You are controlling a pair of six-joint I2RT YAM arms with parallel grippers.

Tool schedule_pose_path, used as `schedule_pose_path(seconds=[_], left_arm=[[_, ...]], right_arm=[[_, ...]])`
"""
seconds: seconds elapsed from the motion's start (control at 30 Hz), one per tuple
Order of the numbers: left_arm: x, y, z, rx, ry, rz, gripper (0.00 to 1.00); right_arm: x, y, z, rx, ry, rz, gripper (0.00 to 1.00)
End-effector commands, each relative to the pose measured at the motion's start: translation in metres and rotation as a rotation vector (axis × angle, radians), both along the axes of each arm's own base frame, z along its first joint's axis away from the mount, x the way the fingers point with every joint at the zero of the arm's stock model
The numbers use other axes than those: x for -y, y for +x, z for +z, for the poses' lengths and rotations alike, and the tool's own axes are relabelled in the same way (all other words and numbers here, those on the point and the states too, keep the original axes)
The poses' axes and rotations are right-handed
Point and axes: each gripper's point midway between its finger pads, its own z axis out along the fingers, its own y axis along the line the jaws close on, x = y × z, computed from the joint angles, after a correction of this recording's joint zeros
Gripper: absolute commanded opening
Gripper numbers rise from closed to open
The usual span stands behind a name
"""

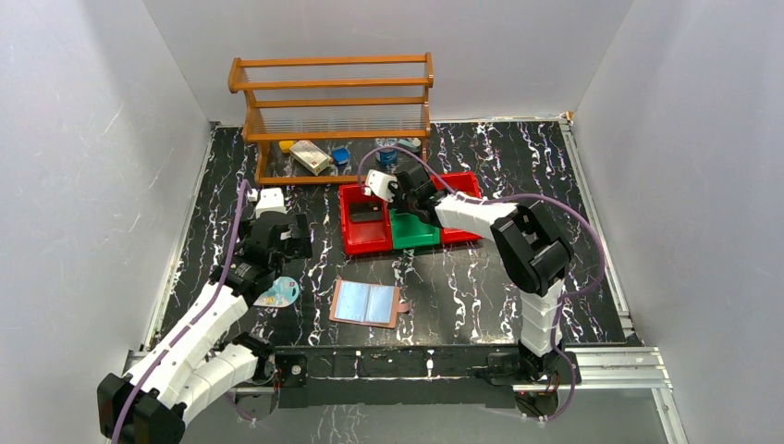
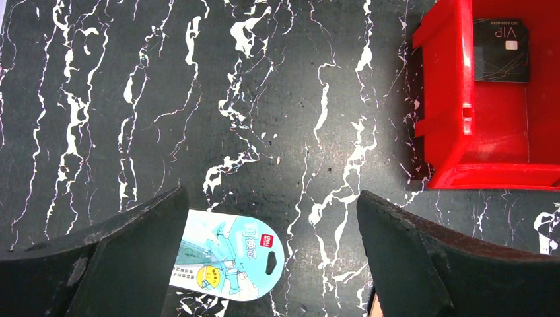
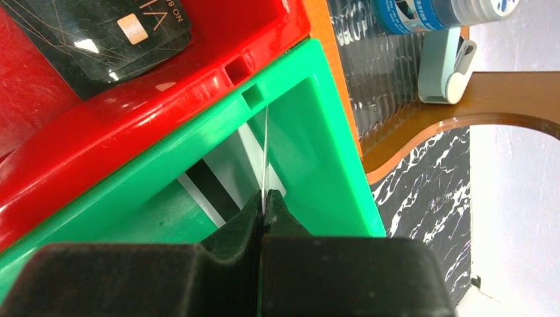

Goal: Take the credit cards out of the card holder

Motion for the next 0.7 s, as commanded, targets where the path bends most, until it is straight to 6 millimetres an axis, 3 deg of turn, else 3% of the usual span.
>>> schedule_pose_path(seconds=[0.0, 0.2, 0.37, 0.67], left_arm=[[-0.006, 0.002, 0.003, 0.017, 0.018, 0.024, 0.98], [-0.006, 0.003, 0.002, 0.012, 0.020, 0.024, 0.98], [-0.006, 0.003, 0.001, 0.011, 0.019, 0.023, 0.98], [-0.004, 0.003, 0.000, 0.004, 0.018, 0.013, 0.98]], right_arm=[[-0.009, 0.016, 0.008, 0.055, -0.004, 0.028, 0.05], [-0.005, 0.017, 0.000, 0.047, -0.041, 0.026, 0.11], [-0.007, 0.006, 0.011, 0.024, -0.014, 0.062, 0.34], [-0.015, -0.013, 0.014, -0.050, 0.052, 0.103, 0.48]])
